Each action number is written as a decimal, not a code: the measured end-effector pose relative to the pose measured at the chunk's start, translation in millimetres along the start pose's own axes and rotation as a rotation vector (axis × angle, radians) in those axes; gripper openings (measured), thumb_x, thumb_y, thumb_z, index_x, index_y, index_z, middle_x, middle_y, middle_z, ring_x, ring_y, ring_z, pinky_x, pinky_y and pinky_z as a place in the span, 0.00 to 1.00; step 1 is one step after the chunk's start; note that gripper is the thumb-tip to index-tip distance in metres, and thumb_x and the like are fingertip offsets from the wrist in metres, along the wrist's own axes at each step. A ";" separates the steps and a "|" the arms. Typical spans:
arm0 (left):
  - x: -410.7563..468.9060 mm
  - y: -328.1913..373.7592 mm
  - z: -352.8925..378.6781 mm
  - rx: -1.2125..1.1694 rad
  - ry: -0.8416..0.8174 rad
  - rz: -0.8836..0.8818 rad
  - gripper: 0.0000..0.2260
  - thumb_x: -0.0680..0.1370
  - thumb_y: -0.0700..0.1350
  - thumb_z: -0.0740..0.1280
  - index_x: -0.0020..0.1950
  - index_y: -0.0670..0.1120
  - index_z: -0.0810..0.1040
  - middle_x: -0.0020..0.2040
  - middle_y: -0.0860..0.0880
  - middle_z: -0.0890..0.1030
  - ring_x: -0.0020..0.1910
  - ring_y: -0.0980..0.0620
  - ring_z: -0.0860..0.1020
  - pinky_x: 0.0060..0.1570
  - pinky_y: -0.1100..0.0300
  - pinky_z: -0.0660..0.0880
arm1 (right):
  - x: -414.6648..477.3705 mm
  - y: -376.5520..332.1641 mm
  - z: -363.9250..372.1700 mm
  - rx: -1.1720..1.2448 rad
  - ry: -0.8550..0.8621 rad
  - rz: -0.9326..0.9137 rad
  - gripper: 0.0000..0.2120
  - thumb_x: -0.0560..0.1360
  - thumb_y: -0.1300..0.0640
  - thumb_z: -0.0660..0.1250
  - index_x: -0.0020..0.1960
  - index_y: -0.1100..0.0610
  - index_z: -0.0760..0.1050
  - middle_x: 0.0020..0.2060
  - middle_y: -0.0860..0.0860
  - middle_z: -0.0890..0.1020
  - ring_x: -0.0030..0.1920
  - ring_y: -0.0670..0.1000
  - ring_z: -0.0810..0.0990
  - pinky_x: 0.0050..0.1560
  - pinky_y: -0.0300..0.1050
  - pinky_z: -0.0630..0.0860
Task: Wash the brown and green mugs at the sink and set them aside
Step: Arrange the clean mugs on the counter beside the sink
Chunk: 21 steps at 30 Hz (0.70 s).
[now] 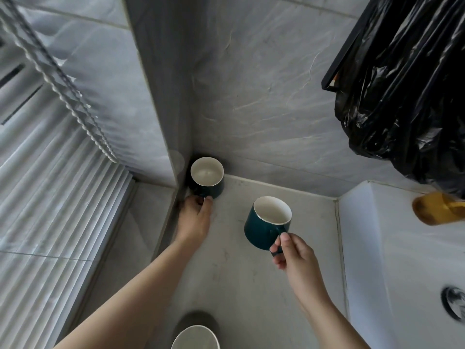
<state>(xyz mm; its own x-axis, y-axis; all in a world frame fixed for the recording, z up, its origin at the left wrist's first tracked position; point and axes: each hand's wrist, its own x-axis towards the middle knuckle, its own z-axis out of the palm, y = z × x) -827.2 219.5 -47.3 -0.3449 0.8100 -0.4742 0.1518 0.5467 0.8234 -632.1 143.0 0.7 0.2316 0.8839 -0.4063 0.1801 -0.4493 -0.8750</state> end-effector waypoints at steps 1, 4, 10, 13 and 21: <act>-7.1 -2.7 -3.9 0.144 -0.012 0.033 0.14 0.80 0.50 0.65 0.58 0.41 0.75 0.48 0.44 0.76 0.51 0.38 0.79 0.52 0.50 0.77 | 3.2 -1.3 3.3 0.004 0.003 -0.001 0.14 0.83 0.57 0.57 0.42 0.61 0.73 0.34 0.51 0.79 0.28 0.44 0.74 0.33 0.37 0.71; -25.0 -17.0 -13.0 0.301 -0.062 0.088 0.21 0.79 0.46 0.67 0.70 0.41 0.70 0.63 0.42 0.76 0.62 0.42 0.76 0.58 0.54 0.73 | 14.5 -4.2 16.2 0.027 0.022 0.006 0.13 0.83 0.58 0.57 0.41 0.60 0.73 0.34 0.52 0.79 0.27 0.42 0.74 0.31 0.34 0.72; -42.2 -38.8 -33.2 0.458 -0.114 0.113 0.26 0.78 0.47 0.67 0.74 0.43 0.66 0.68 0.43 0.74 0.66 0.44 0.74 0.62 0.55 0.72 | 40.3 -3.5 46.8 0.065 0.071 0.018 0.13 0.83 0.56 0.57 0.41 0.58 0.73 0.36 0.51 0.79 0.28 0.44 0.75 0.33 0.35 0.73; -46.1 -47.2 -41.0 0.497 -0.134 0.120 0.25 0.78 0.47 0.67 0.73 0.43 0.67 0.67 0.43 0.75 0.65 0.45 0.74 0.62 0.55 0.73 | 51.2 -2.2 62.2 0.095 0.103 0.014 0.13 0.83 0.57 0.57 0.41 0.57 0.72 0.36 0.51 0.78 0.30 0.47 0.74 0.31 0.33 0.72; -50.4 -53.2 -51.3 0.516 -0.164 0.179 0.24 0.79 0.46 0.67 0.73 0.44 0.68 0.68 0.45 0.74 0.68 0.48 0.73 0.64 0.57 0.71 | 65.7 2.7 87.9 0.151 0.122 -0.013 0.14 0.83 0.59 0.56 0.40 0.55 0.72 0.36 0.51 0.77 0.32 0.49 0.76 0.41 0.42 0.77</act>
<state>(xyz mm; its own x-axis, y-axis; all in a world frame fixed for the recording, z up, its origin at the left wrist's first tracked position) -865.4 138.8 -51.3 -0.1301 0.8996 -0.4169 0.6417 0.3969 0.6563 -700.5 211.2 -51.5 0.3462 0.8632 -0.3676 0.0408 -0.4053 -0.9133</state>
